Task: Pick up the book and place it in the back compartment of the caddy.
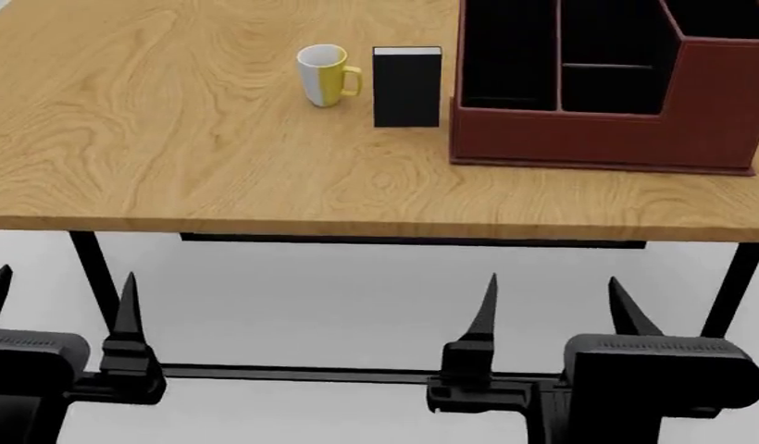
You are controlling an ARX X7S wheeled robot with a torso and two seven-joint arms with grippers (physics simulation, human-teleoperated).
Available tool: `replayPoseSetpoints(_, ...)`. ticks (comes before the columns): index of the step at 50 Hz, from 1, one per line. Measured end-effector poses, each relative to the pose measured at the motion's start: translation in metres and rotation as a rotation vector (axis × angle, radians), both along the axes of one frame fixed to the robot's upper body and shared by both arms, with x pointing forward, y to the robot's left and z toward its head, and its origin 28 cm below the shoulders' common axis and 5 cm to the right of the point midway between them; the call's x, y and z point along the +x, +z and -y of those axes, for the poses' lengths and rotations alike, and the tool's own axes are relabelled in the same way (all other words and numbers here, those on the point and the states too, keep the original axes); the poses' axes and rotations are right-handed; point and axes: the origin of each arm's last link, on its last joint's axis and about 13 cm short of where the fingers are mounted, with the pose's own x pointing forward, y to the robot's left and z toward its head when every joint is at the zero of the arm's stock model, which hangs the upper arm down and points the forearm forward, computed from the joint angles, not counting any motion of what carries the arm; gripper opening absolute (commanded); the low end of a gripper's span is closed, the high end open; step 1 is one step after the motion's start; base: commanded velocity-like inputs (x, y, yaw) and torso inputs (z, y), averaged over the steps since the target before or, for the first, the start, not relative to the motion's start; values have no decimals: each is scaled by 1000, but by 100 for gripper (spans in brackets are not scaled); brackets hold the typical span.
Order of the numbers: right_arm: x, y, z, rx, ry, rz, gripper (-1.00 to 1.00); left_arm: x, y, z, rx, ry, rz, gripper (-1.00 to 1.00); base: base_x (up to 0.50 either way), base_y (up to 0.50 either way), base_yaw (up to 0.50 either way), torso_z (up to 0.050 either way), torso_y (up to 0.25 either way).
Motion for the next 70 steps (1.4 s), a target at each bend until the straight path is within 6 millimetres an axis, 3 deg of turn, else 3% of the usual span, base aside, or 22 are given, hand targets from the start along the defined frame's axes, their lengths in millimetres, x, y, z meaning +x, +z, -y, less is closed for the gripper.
replayPoseSetpoints(23,-12,13,5,-15,17,69,100,2,3,1,20,17,20,100,227,-433,0,0,0)
replayPoseSetpoints(39,-20,22,4,-63,12,109,100,-1,9,-2,0,41,42,100,488,-132,0,0,0)
replayPoseSetpoints(54,-29,58,10,-88,-7,221,100,-6,30,-9,-21,42,103,100,500,-72,0,0,1)
replayPoseSetpoints(70,-46,71,19,-100,-29,274,100,-18,45,-13,-33,42,168,100,500,-70,0,0,1)
